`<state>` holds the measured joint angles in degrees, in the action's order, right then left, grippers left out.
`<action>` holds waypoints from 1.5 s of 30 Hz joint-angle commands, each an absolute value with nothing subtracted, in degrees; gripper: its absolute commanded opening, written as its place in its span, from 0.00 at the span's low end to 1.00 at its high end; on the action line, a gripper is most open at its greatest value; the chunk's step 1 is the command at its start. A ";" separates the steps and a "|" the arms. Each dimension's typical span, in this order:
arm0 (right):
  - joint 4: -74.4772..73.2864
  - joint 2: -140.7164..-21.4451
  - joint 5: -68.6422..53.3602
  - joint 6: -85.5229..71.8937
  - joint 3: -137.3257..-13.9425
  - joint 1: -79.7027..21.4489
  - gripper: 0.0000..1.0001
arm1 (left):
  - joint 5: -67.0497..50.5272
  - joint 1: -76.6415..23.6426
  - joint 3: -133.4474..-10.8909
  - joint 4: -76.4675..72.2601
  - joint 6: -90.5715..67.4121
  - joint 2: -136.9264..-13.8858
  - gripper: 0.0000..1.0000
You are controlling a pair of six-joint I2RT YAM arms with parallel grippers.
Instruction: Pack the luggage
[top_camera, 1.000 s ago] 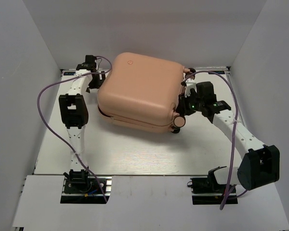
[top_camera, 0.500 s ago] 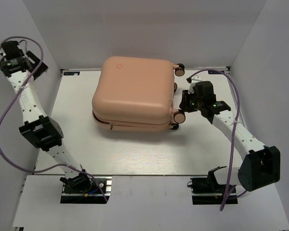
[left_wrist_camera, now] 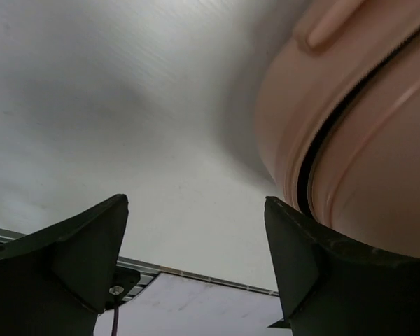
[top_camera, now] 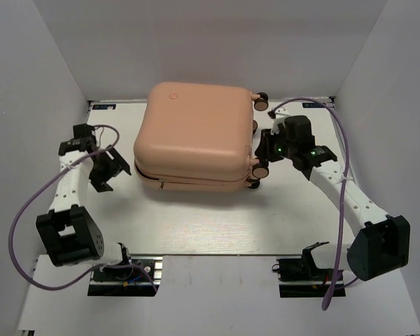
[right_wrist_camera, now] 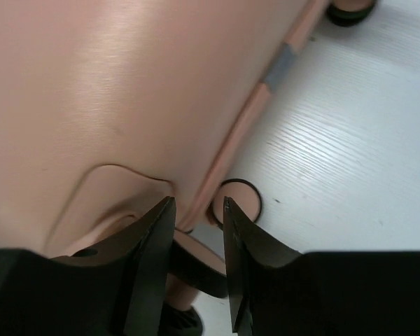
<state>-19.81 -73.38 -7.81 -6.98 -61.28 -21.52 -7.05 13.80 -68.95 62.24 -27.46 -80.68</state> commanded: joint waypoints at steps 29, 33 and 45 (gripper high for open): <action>-14.41 -75.41 -9.58 -0.26 -59.85 -28.04 0.34 | 5.09 1.84 -55.10 44.03 -49.74 -67.41 0.72; -14.77 -75.15 -9.23 -0.27 -60.03 -27.95 0.34 | 3.96 2.90 -56.25 44.13 -49.31 -67.85 0.70; -17.48 -74.09 -12.47 3.68 -59.94 -28.21 0.34 | 4.31 1.33 -49.32 33.68 -50.80 -75.23 0.62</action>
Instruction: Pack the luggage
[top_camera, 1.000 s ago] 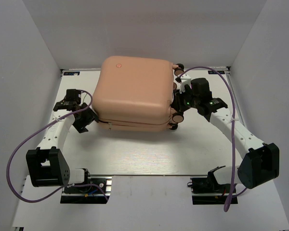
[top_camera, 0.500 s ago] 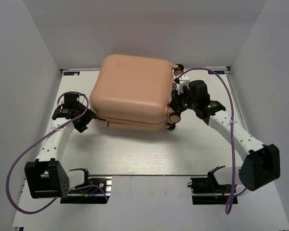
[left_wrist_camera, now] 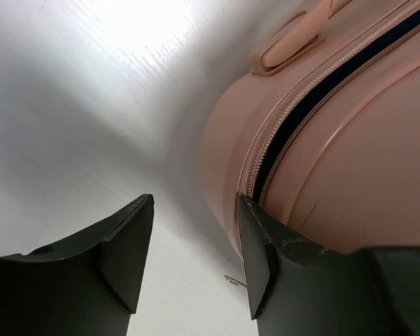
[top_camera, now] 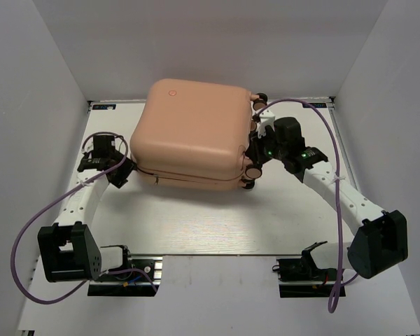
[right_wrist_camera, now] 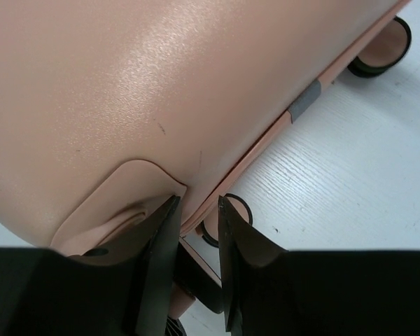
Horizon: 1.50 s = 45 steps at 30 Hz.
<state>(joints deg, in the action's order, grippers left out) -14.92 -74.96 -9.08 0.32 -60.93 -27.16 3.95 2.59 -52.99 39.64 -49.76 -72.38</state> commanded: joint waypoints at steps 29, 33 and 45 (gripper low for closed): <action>-40.31 -68.64 34.89 -6.14 -74.09 -24.09 0.90 | 19.42 -11.59 -78.73 64.50 -39.55 -77.96 1.00; -43.24 -67.77 33.75 -11.33 -69.63 -20.05 0.90 | 18.28 -24.49 -81.64 65.30 -39.37 -77.78 1.00; -44.38 -55.73 36.91 -22.76 -53.62 -12.22 0.90 | 30.65 -66.70 -105.97 60.56 -51.58 -100.10 1.00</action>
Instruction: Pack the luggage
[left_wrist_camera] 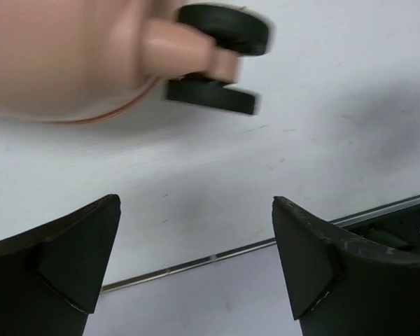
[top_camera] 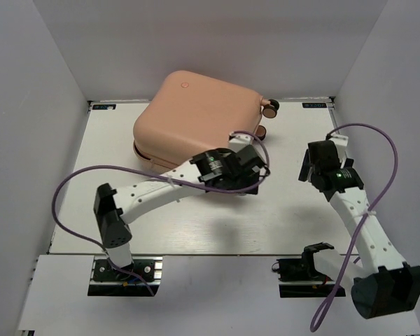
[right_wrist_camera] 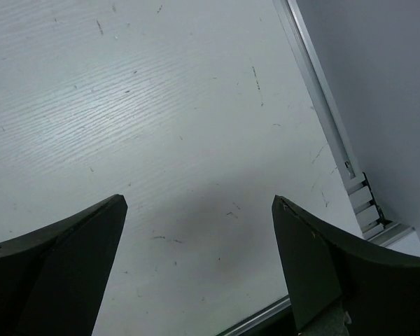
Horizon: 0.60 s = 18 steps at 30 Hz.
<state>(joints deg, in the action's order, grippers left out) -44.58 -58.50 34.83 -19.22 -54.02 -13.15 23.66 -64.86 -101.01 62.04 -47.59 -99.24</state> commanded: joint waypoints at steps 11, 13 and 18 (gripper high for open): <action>-42.36 -51.06 29.80 -23.38 -49.48 -9.93 0.90 | 39.46 -67.06 -114.08 64.07 -69.07 -113.28 1.00; -42.10 -50.45 29.18 -23.47 -49.13 -9.76 0.90 | 40.43 -66.88 -115.91 65.46 -69.60 -116.26 1.00; -41.13 -49.31 27.95 -23.12 -48.43 -9.67 0.90 | 44.38 -65.83 -118.39 67.15 -72.07 -119.53 0.91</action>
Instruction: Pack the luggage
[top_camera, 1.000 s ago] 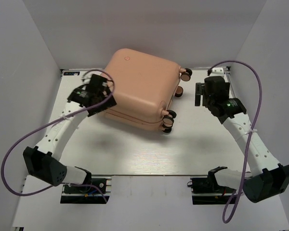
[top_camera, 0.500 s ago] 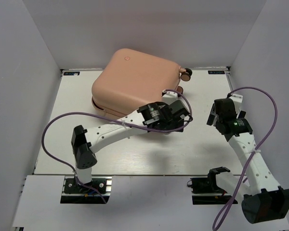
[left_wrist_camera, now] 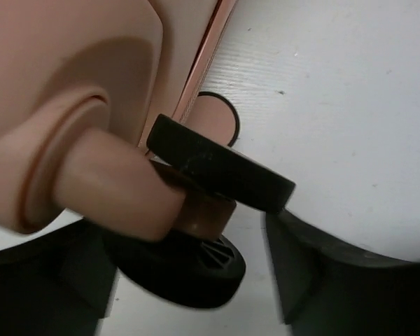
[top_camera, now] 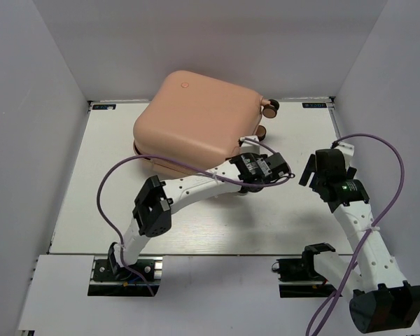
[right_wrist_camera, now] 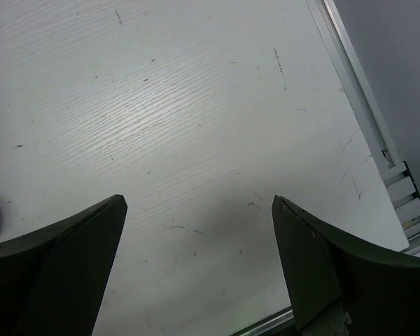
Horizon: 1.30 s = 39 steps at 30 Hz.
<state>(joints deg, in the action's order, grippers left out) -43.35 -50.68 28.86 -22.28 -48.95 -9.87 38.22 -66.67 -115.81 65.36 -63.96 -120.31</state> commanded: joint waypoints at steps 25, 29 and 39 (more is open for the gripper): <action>-24.73 -52.56 -34.75 -3.61 -41.06 -11.16 0.34 | 28.50 -66.71 -116.64 71.46 -27.72 -107.24 0.00; -13.56 -52.47 -36.21 -3.60 -35.61 -13.26 0.34 | 24.88 -66.53 -114.70 70.14 -21.81 -104.86 0.00; 21.93 -61.78 -27.17 -9.22 -27.78 -26.71 0.32 | 20.67 -63.20 -111.53 66.45 -21.89 -101.60 0.00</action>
